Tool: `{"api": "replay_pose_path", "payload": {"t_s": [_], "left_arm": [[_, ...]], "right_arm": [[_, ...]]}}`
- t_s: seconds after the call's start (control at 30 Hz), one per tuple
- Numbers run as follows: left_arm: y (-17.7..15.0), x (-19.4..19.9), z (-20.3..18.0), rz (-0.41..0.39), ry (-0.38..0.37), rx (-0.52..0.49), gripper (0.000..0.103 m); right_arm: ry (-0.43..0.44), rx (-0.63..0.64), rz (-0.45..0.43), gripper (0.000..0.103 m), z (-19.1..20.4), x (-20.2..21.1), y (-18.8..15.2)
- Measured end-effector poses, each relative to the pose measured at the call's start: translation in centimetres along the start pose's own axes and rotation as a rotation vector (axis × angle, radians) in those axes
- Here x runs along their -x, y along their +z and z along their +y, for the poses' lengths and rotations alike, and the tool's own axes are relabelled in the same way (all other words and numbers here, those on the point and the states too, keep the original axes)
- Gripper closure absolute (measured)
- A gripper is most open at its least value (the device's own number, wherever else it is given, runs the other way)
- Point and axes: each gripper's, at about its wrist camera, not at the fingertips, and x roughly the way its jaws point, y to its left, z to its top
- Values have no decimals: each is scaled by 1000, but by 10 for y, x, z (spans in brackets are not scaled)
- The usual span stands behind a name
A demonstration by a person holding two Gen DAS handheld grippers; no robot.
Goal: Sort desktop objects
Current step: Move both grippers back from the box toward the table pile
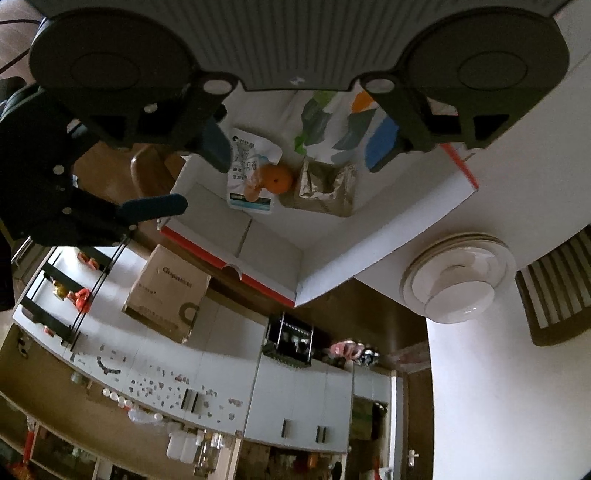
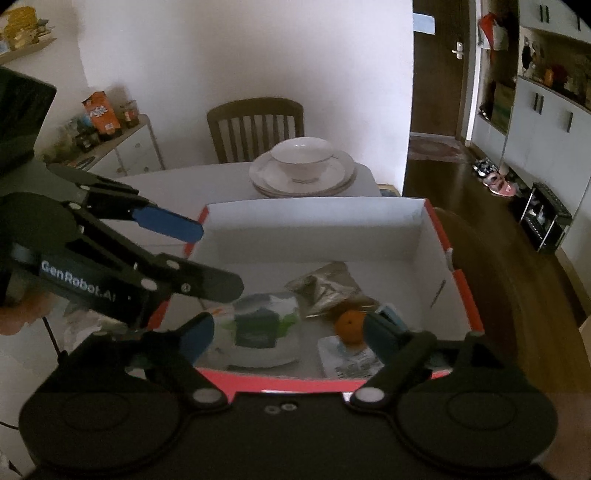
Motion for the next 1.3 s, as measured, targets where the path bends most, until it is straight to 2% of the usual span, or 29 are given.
{"api": "replay_pose_path", "payload": {"t_s": [0.1,0.4,0.43,0.5,0.97,1.3], "left_arm": [[-8,13,3,-19,5,11,17],[-38,53,18,-66,28,14,16],[-43,58,21,-72,34,15,14],[-51,68,25,-87,46,23,0],[-117,137,67,-164,125,63,0],[-168,157,100,-138,181,70,0]], "right_arm": [[2,18,-9,8,16,4,-2],[33,21,-25,6,62,11,-11],[36,22,-27,6,67,12,-12],[38,26,-33,5,77,13,-14],[40,15,-70,4,140,23,-31],[37,31,-55,4,183,14,-43]]}}
